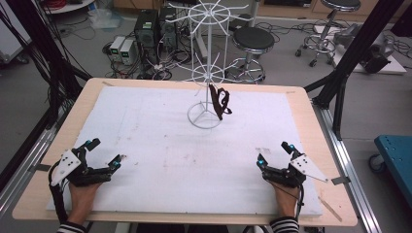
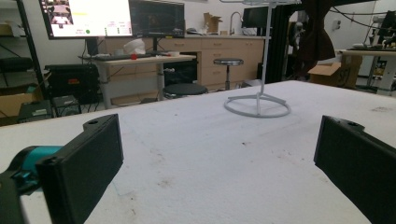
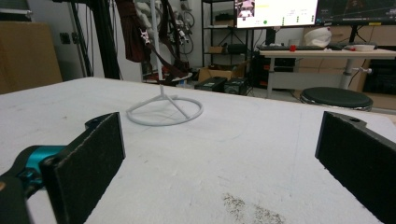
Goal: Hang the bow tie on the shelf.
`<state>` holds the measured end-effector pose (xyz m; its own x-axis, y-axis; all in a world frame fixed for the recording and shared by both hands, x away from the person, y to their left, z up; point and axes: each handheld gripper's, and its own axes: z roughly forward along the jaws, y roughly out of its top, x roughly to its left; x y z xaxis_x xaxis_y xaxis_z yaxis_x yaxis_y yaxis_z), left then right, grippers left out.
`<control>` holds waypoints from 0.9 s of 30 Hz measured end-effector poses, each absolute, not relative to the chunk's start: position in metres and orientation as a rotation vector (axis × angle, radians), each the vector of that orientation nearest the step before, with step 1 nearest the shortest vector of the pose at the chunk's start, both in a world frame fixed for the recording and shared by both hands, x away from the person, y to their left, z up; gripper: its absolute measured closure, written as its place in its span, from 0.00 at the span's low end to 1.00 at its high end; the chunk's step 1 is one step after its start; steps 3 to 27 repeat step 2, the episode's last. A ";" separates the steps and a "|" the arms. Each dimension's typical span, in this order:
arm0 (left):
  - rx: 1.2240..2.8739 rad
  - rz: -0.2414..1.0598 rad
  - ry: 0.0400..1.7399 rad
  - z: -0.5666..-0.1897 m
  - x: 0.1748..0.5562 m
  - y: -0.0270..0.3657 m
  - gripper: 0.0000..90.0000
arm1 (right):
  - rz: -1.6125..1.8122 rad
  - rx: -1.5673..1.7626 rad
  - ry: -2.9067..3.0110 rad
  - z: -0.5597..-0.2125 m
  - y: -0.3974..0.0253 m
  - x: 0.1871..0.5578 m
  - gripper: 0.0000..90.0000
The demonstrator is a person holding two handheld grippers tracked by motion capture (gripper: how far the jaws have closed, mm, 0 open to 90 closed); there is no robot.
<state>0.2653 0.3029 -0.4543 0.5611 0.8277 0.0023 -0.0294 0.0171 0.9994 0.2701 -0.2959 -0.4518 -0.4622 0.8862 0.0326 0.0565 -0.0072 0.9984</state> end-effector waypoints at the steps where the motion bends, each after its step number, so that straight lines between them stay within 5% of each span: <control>1: 1.403 0.772 0.743 -0.454 0.265 0.303 0.02 | 1.537 0.991 1.590 -0.452 -0.295 0.270 0.01; 27: 1.402 0.772 0.743 -0.454 0.265 0.303 0.02 | 1.534 0.984 1.597 -0.452 -0.294 0.269 0.01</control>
